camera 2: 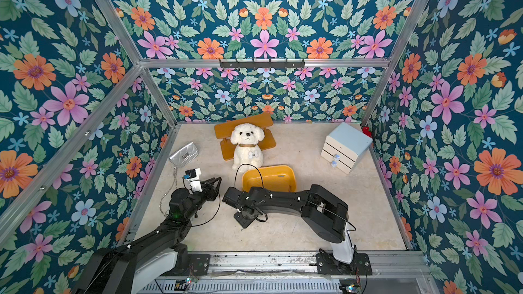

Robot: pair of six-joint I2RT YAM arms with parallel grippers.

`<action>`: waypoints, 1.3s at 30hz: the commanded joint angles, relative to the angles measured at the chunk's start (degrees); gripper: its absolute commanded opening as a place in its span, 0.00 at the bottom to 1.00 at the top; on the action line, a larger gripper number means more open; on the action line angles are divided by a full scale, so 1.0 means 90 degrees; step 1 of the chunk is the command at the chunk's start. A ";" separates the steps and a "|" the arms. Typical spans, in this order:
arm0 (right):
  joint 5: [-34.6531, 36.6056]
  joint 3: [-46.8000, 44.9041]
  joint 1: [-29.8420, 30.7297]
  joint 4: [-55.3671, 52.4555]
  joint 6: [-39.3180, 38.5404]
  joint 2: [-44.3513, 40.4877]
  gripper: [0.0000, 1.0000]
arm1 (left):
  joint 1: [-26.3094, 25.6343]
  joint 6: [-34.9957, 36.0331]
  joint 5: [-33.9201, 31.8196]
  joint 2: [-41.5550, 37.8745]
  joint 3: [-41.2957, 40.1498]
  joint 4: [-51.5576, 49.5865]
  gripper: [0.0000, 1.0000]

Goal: Put the screws on the desktop into the storage box
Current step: Pick up the screw from the center of the board, then place the screw in the storage box, then reset both arms

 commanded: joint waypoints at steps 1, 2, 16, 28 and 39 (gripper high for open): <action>0.0092 -0.0074 -0.0050 -0.0054 0.0020 -0.0166 0.05 | -0.0004 -0.0038 0.0191 0.0088 0.0014 0.0347 0.45; 0.0124 -0.0090 -0.0070 -0.0080 0.0020 -0.0220 0.05 | 0.0000 -0.0040 0.0228 0.0129 0.0018 0.0376 0.44; 0.0639 -0.0232 -0.1243 -0.0232 -0.0173 -0.1368 0.06 | -0.0596 0.0183 0.1424 0.0765 0.0389 0.0898 0.41; 0.0493 0.0002 -0.2100 0.0037 -0.0463 -0.0412 0.16 | -0.1187 0.0683 0.1815 0.1316 0.0927 0.0521 0.41; 0.1093 -0.0716 -0.2318 0.0899 -0.0753 -0.1459 0.41 | -0.1150 0.1031 0.0349 0.1000 0.1855 -0.1340 0.52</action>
